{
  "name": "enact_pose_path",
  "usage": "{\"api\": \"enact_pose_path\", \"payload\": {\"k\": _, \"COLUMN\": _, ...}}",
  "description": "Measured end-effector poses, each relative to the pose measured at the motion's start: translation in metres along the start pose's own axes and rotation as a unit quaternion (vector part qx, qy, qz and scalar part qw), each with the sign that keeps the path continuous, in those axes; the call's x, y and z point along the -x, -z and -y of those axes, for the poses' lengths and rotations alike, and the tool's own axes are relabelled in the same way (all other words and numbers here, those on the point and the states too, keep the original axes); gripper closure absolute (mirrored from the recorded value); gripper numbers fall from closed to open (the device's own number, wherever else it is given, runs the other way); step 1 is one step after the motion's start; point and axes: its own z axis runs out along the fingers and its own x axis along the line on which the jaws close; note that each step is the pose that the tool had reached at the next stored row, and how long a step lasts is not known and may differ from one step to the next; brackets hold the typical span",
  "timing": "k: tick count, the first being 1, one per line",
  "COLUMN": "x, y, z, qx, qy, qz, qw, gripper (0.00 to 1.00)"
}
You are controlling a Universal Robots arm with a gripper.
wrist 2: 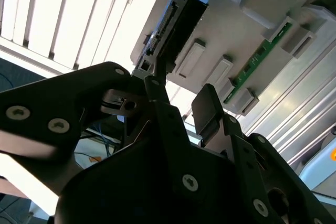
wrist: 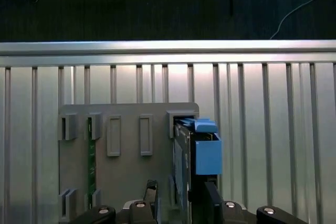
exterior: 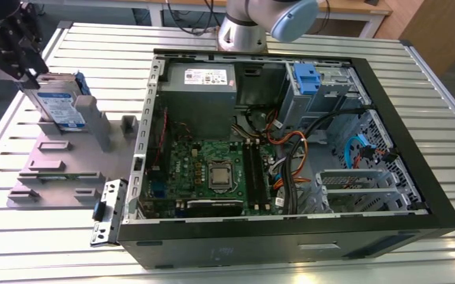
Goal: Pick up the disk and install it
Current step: 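Pick up the disk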
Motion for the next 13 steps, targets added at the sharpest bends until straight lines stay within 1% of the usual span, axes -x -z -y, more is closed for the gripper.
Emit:
{"api": "enact_pose_path", "payload": {"k": 2, "x": 0.0068, "y": -0.0005, "z": -0.0003, "qx": -0.0001, "qy": 0.000, "qz": -0.0036, "qw": 0.99999, "gripper": 0.53}}
{"api": "enact_pose_path", "payload": {"k": 3, "x": 0.0098, "y": -0.0008, "z": -0.0004, "qx": -0.0002, "qy": 0.000, "qz": -0.0068, "qw": 0.99998, "gripper": 0.53}}
{"api": "enact_pose_path", "payload": {"k": 4, "x": 0.0123, "y": -0.0011, "z": -0.0005, "qx": -0.0005, "qy": 0.000, "qz": -0.0113, "qw": 0.99994, "gripper": 0.53}}
{"api": "enact_pose_path", "payload": {"k": 5, "x": 0.0144, "y": -0.0014, "z": -0.0005, "qx": -0.0007, "qy": 0.000, "qz": -0.0169, "qw": 0.99986, "gripper": 0.53}}
{"api": "enact_pose_path", "payload": {"k": 6, "x": 0.0166, "y": -0.0016, "z": -0.0006, "qx": -0.0008, "qy": -0.001, "qz": -0.0211, "qw": 0.99978, "gripper": 0.53}}
{"api": "enact_pose_path", "payload": {"k": 7, "x": 0.0183, "y": -0.0019, "z": -0.0007, "qx": -0.0009, "qy": -0.001, "qz": -0.0223, "qw": 0.99975, "gripper": 0.53}}
{"api": "enact_pose_path", "payload": {"k": 9, "x": 0.0190, "y": -0.0026, "z": -0.0007, "qx": -0.0009, "qy": 0.000, "qz": -0.0226, "qw": 0.99974, "gripper": 0.53}}
{"api": "enact_pose_path", "payload": {"k": 11, "x": 0.0190, "y": -0.0039, "z": -0.0009, "qx": -0.0008, "qy": 0.002, "qz": -0.0218, "qw": 0.99976, "gripper": 0.53}}
{"api": "enact_pose_path", "payload": {"k": 13, "x": 0.0190, "y": -0.0051, "z": -0.0016, "qx": -0.0005, "qy": 0.008, "qz": -0.0197, "qw": 0.99977, "gripper": 0.53}}
